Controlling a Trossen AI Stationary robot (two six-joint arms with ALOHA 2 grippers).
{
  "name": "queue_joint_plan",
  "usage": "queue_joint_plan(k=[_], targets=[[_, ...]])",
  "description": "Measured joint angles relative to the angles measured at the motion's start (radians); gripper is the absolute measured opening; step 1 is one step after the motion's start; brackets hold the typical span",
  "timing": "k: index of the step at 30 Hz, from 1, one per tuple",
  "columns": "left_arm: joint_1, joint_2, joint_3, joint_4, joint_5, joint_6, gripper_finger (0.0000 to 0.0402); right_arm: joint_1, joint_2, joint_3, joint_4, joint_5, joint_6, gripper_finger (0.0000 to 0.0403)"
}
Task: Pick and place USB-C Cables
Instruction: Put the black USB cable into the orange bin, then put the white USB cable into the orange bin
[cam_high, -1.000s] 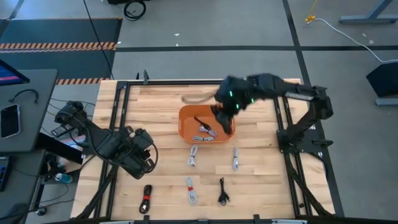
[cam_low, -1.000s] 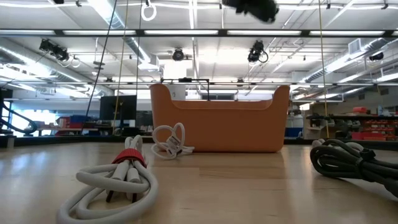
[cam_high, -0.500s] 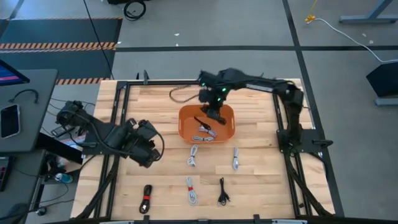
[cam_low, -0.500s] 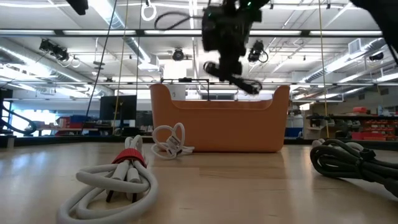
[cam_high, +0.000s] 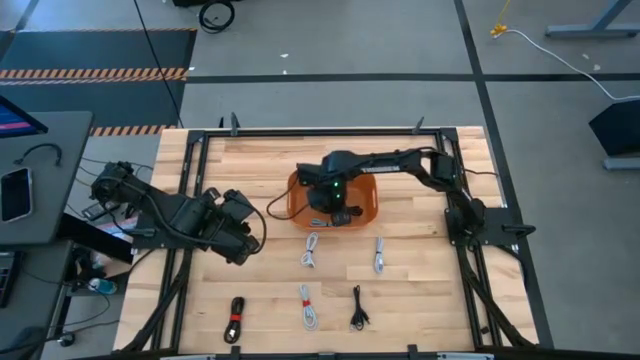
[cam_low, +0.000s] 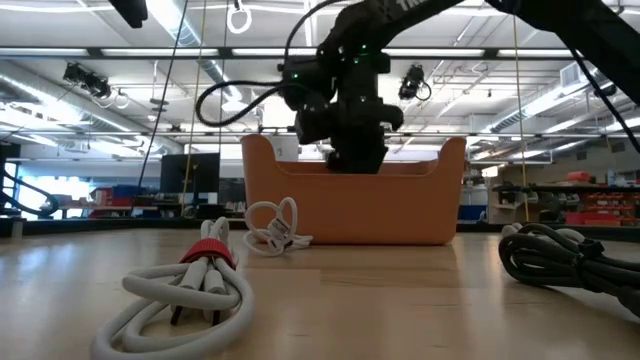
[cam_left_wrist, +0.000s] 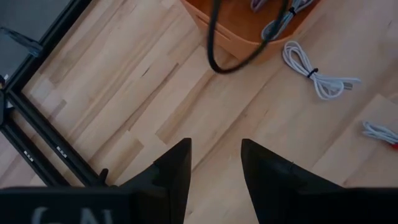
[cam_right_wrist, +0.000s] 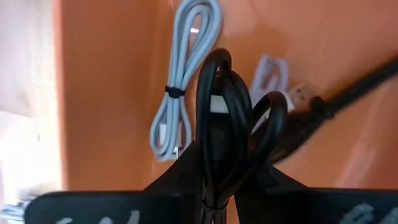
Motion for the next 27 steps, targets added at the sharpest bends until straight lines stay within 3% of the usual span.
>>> queue_joint_plan(k=[14,20,27], targets=[[0.000,0.000,0.000,0.000,0.000,-0.003,0.0146,0.008,0.024,0.000,0.018,0.021,-0.013,0.0063],[0.000,0.000,0.000,0.000,0.000,-0.003,0.0146,0.010,0.023,0.000,0.014,0.021,-0.010,0.0151],[0.000,0.000,0.000,0.000,0.000,-0.003,0.0146,0.010,0.013,0.000,0.006,0.022,0.028,0.0154]])
